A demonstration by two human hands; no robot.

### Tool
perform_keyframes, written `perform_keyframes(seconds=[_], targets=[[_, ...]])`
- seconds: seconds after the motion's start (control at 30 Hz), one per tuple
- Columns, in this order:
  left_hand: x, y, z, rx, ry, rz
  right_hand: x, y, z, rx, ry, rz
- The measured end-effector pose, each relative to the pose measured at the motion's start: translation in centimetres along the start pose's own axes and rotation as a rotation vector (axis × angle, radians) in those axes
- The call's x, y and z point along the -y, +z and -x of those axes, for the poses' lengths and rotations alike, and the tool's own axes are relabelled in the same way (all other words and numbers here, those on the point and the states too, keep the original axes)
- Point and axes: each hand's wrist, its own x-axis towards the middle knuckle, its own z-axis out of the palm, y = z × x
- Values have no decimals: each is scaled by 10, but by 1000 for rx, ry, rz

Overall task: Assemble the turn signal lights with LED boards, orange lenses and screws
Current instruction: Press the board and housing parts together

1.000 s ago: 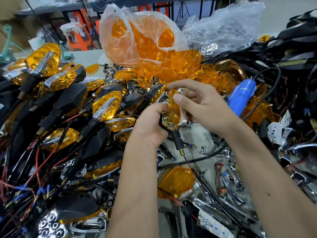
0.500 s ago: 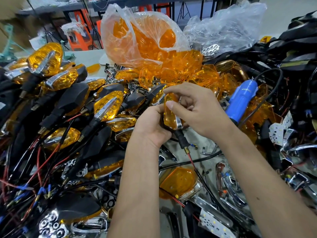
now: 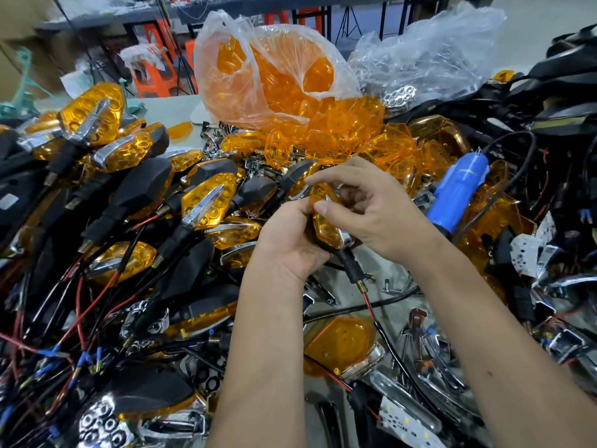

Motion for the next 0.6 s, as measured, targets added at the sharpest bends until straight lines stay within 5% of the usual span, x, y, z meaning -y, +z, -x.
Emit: perform_keyframes(seconds=[0.23,0.33,0.6], targets=[[-8,10,6,120,258,3,10,-7,-2,3,66,-121],[-11,12,7,183,385,-18,11,-7,-1,136,185,-271],[-14,1,16,294,397,-208,4,-10,5,358,257,-474]])
